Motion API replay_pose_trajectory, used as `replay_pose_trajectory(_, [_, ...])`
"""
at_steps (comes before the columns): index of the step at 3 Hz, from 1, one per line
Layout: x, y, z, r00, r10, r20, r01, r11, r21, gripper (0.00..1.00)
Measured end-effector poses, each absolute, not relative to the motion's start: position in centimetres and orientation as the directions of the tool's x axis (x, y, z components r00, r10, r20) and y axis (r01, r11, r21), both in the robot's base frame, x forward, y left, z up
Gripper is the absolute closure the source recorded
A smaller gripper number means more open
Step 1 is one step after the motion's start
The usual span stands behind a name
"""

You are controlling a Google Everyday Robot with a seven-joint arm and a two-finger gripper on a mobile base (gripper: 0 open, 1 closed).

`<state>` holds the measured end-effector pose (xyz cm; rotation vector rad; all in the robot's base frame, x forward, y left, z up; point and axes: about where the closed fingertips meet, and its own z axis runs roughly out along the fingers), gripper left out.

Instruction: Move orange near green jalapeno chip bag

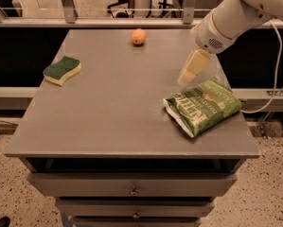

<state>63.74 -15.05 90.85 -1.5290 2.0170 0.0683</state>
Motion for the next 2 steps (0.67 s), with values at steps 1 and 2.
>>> replay_pose_trajectory(1, [64.2, -14.7, 90.6, -0.152, -0.844, -0.515, -0.887, 0.346, -0.306, 0.00])
replay_pose_trajectory(2, [66.9, -13.8, 90.1, -0.160, -0.795, -0.585, -0.867, 0.397, -0.302, 0.00])
